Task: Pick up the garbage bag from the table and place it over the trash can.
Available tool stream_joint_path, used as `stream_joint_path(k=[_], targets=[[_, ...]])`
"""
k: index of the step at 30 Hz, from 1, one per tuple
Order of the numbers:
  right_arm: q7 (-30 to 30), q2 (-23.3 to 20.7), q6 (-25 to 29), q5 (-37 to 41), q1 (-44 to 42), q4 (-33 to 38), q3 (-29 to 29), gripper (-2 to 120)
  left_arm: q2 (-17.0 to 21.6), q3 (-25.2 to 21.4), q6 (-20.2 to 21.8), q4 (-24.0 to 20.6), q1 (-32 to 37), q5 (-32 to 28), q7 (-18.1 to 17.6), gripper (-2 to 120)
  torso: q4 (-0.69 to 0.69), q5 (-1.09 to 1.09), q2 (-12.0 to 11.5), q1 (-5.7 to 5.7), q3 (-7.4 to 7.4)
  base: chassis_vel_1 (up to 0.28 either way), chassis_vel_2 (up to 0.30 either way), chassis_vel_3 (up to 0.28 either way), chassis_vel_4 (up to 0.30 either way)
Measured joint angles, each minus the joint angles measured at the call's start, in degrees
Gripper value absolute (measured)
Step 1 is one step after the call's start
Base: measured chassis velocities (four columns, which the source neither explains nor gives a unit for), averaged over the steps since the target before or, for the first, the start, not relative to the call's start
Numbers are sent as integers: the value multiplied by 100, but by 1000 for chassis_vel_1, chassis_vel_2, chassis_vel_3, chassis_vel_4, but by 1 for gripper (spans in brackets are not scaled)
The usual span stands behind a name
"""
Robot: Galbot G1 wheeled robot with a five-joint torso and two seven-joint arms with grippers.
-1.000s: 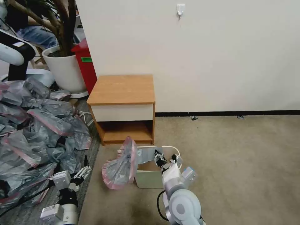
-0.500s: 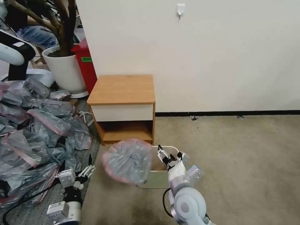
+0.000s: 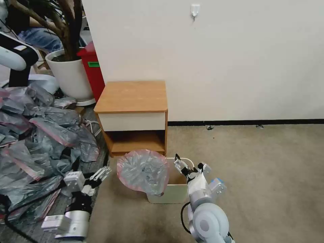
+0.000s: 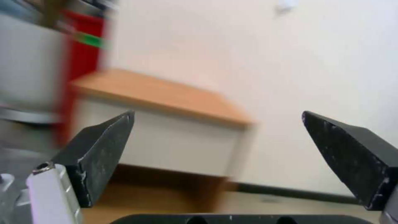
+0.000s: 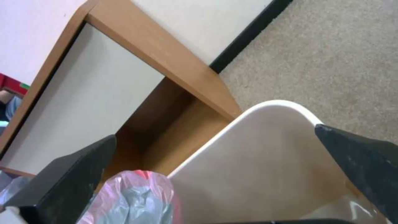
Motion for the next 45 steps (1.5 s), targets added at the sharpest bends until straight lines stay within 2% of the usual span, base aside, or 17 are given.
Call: stream_joint_path(k=[1, 3, 4, 6, 8, 9, 14, 15, 18, 19, 23, 25, 27, 31, 37, 41, 45], targets=[[0, 3, 2, -13, -18, 10, 7, 112, 14, 113, 265, -27, -50, -288, 184, 100, 0, 0, 0, 0, 0, 0, 0, 0, 0], [0, 7, 10, -44, -50, 17, 19, 111, 32, 287, 849, 30, -182, -681, 305, 100, 0, 0, 0, 0, 0, 0, 0, 0, 0], [0, 7, 10, -44, -50, 17, 19, 111, 32, 287, 849, 30, -182, -681, 305, 100, 0, 0, 0, 0, 0, 0, 0, 0, 0], [0, 8, 18, -58, -74, 20, 46, 107, 52, 432, 1325, 233, -319, -765, 274, 100, 0, -1, 0, 0, 0, 0, 0, 0, 0], [0, 7, 24, -65, -99, 22, 76, 101, 92, 566, 1690, 456, -437, -744, 19, 100, -1, -1, 0, 0, 0, 0, 0, 0, 0], [0, 7, 24, -65, -99, 22, 76, 101, 92, 566, 1690, 456, -437, -744, 19, 100, -1, -1, 0, 0, 0, 0, 0, 0, 0], [0, 17, 43, -98, -153, 3, 107, 99, 292, 942, 2390, 783, -785, -836, -1218, 100, 0, -1, 0, 0, 0, 0, 0, 0, 0], [0, 17, 43, -98, -153, 3, 107, 99, 292, 942, 2390, 783, -785, -836, -1218, 100, 0, -1, 0, 0, 0, 0, 0, 0, 0], [-3, 49, 55, -154, -190, -33, 112, 99, 499, 1083, 2697, 836, -1084, -1135, -1814, 100, 0, -1, 0, 0, 0, 0, 0, 0, 0], [-3, 49, 55, -154, -190, -33, 112, 99, 499, 1083, 2697, 836, -1084, -1135, -1814, 100, 0, -1, 0, 0, 0, 0, 0, 0, 0], [-16, 96, 82, -230, -258, -76, 152, 99, 842, 1233, 3094, 943, -1459, -1479, -2576, 100, 0, 0, 0, 0, 0, 0, 0, 0, 0], [-18, 98, 88, -239, -269, -83, 165, 99, 898, 1264, 3175, 960, -1524, -1553, -2703, 100, 0, -1, 0, 0, 1, 0, 0, 0, 0], [-19, 97, 96, -250, -285, -94, 200, 99, 1013, 1321, 3457, 981, -1680, -1802, -3092, 100, 0, -1, 0, 0, 0, 0, 0, 0, 0], [-20, 97, 100, -254, -290, -104, 238, 97, 1139, 1395, 3673, 1037, -1850, -1935, -3393, 100, 0, -1, 0, 0, 0, 0, 0, 0, 0], [-20, 110, 107, -255, -291, -146, 264, 95, 1348, 1426, 3910, 1011, -2000, -2061, -3550, 100, 0, -1, 0, 0, 1, 0, 0, 0, 0], [-12, 140, 119, -264, -275, -212, 273, 92, 1665, 1503, 4147, 980, -2278, -2627, -3828, 100, 1, 0, 0, 0, 0, 0, 0, 0, 0], [-9, 154, 126, -266, -266, -247, 281, 91, 1777, 1596, 4180, 1053, -2489, -2757, -3962, 100, 0, 0, 0, 0, 1, 0, 0, 0, 0]])
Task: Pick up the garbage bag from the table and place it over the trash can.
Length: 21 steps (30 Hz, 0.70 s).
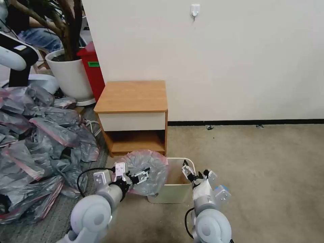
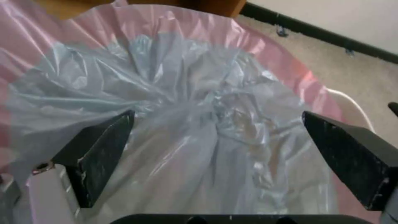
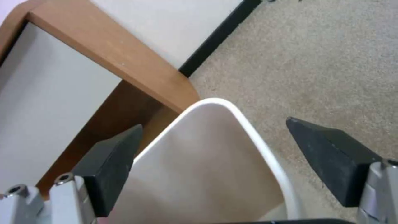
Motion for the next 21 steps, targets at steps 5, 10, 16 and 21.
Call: stream_joint_path(k=[5, 10, 16, 21], targets=[[3, 38, 21, -7, 12, -59, 57, 89, 154, 255, 1, 277, -471, -172, -275, 100, 0, -1, 0, 0, 0, 0, 0, 0, 0], [5, 46, 27, -8, 19, -76, 99, 89, 371, 281, 7, 256, -583, -382, -345, 100, 0, -1, 0, 0, 0, 0, 0, 0, 0], [8, 52, 36, -8, 18, -94, 127, 89, 656, 183, 119, -6, -520, -693, -359, 100, 0, -1, 0, 0, 0, 0, 0, 0, 0], [12, 51, 55, -7, 5, -115, 182, 88, 957, -168, 236, -394, -268, -1250, -467, 100, 0, 0, 0, 0, 0, 0, 0, 0, 0]])
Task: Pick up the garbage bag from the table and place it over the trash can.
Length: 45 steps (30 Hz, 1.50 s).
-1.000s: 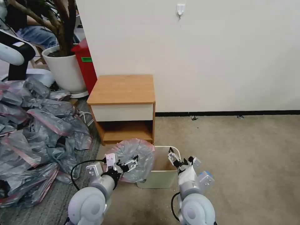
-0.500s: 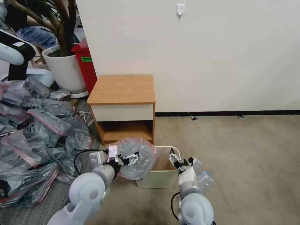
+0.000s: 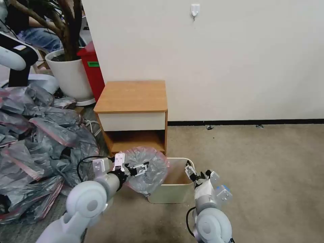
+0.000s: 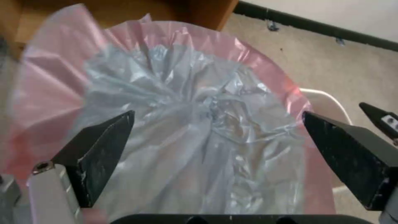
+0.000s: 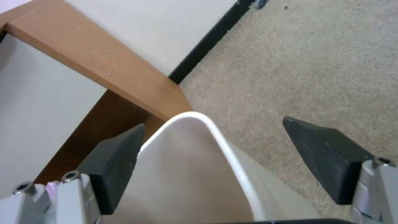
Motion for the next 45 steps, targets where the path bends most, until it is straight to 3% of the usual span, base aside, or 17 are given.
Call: stream_joint_path(k=[8, 13, 19, 45], targets=[[2, 30, 43, -7, -26, -54, 8, 85, 92, -85, 6, 20, 140, -39, -189, 100, 0, 0, 0, 0, 0, 0, 0, 0, 0], [3, 48, 58, -25, -31, -66, 4, 83, 48, 3, 6, 177, 107, 19, -322, 94, 0, 0, 0, 0, 0, 0, 0, 0, 0], [4, 47, 72, -28, -29, -97, 11, 81, 9, 284, 3, 439, -123, 127, -503, 84, 0, 0, 0, 0, 0, 0, 0, 0, 0], [4, 14, 132, -27, 13, -229, 104, 76, 24, 1254, -6, 1049, -738, 98, -998, 85, 0, 0, 0, 0, 0, 0, 0, 0, 0]])
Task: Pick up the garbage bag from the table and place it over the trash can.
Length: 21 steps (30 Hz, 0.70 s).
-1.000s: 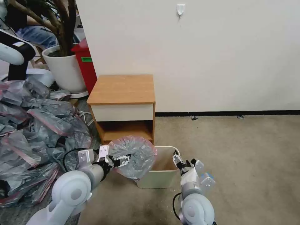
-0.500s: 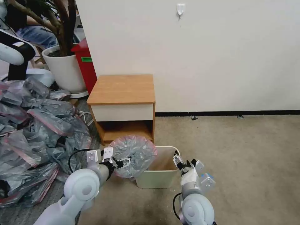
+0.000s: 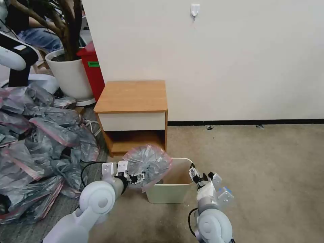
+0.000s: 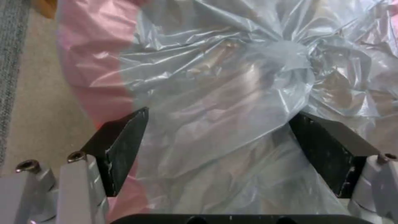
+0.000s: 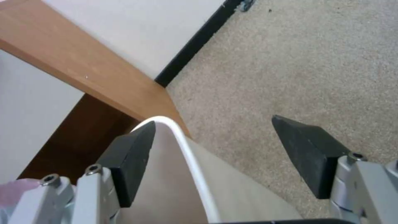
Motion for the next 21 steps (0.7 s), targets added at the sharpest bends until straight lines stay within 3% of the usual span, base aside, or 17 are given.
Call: stream_joint_path(k=[7, 14, 21], targets=[[0, -5, 18, -4, -5, -22, 18, 73, -51, 159, -1, 137, -140, -227, -166, 80, 0, 0, 0, 0, 0, 0, 0, 0, 0], [0, -7, 36, -28, -5, -71, 34, 71, -99, 297, -1, 270, -309, -363, -250, 64, 0, 0, 0, 0, 0, 0, 0, 0, 0], [0, -4, 53, -38, -3, -100, 54, 70, -125, 415, -1, 353, -421, -443, -339, 63, 0, 0, 0, 0, 0, 0, 0, 0, 0]])
